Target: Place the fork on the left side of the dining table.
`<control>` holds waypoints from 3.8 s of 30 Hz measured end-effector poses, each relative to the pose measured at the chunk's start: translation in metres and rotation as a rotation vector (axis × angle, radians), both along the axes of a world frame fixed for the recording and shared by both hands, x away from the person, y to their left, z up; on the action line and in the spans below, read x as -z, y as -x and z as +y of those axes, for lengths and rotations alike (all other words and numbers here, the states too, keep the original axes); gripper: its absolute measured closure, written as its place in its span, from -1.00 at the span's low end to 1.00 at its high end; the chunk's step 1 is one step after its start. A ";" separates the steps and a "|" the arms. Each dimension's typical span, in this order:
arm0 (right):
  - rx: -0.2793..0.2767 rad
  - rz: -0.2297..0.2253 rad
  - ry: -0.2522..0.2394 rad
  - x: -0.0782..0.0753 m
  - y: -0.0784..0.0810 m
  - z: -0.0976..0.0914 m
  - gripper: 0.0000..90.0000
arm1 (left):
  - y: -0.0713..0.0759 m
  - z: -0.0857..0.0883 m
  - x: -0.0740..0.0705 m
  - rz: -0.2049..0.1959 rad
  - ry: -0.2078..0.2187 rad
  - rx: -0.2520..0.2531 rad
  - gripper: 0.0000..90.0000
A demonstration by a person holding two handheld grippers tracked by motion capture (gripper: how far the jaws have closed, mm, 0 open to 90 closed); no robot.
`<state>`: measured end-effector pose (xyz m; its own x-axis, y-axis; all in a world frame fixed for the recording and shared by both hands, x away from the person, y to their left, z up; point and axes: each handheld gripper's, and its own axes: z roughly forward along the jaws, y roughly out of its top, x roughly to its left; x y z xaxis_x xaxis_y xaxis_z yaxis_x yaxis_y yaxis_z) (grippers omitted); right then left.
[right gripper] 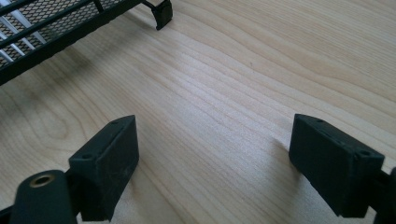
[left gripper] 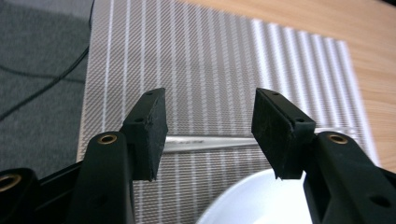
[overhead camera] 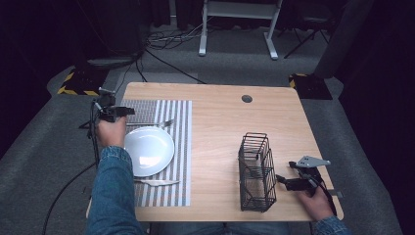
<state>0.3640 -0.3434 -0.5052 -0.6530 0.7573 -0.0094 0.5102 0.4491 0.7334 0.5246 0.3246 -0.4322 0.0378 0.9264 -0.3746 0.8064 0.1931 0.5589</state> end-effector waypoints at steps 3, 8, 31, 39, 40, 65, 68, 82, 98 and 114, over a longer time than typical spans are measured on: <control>0.001 0.000 0.000 0.000 0.000 0.000 -0.64 | 0.007 -0.006 -0.015 -0.046 -0.014 0.022 0.02; 0.000 0.000 0.000 0.000 0.000 0.000 -0.64 | 0.020 -0.016 -0.036 -0.105 -0.041 0.053 0.02; 0.001 0.000 0.000 0.000 0.000 0.000 -0.64 | 0.103 -0.061 -0.098 -0.305 -0.023 0.226 -0.02; 0.001 0.000 0.000 0.000 0.000 0.000 -0.64 | 0.136 -0.083 -0.102 -0.352 -0.043 0.298 -0.05; 0.001 0.000 0.000 0.000 0.000 0.000 -0.64 | 0.140 -0.086 -0.102 -0.360 -0.047 0.308 -0.06; 0.000 0.000 -0.001 0.000 0.000 0.000 -0.64 | 0.216 -0.128 -0.065 -0.446 0.011 0.465 -0.17; 0.000 0.000 -0.001 0.000 0.000 0.000 -0.64 | 0.221 -0.135 -0.056 -0.446 -0.017 0.469 -0.17; -0.009 0.000 -0.001 0.000 0.000 0.000 -0.64 | 0.231 -0.175 -0.007 -0.394 -0.036 0.595 -0.19; -0.013 0.000 -0.001 0.000 0.000 -0.001 -0.64 | 0.230 -0.240 0.036 -0.275 -0.161 0.793 -0.15; -0.013 0.000 -0.001 0.000 0.000 -0.001 -0.64 | 0.225 -0.281 0.058 -0.210 -0.224 0.840 -0.16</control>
<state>0.3641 -0.3441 -0.5052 -0.6628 0.7487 -0.0087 0.5047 0.4553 0.7335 0.2995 0.0440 -0.4905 0.7843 0.6127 -0.0972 0.5096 -0.5470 0.6642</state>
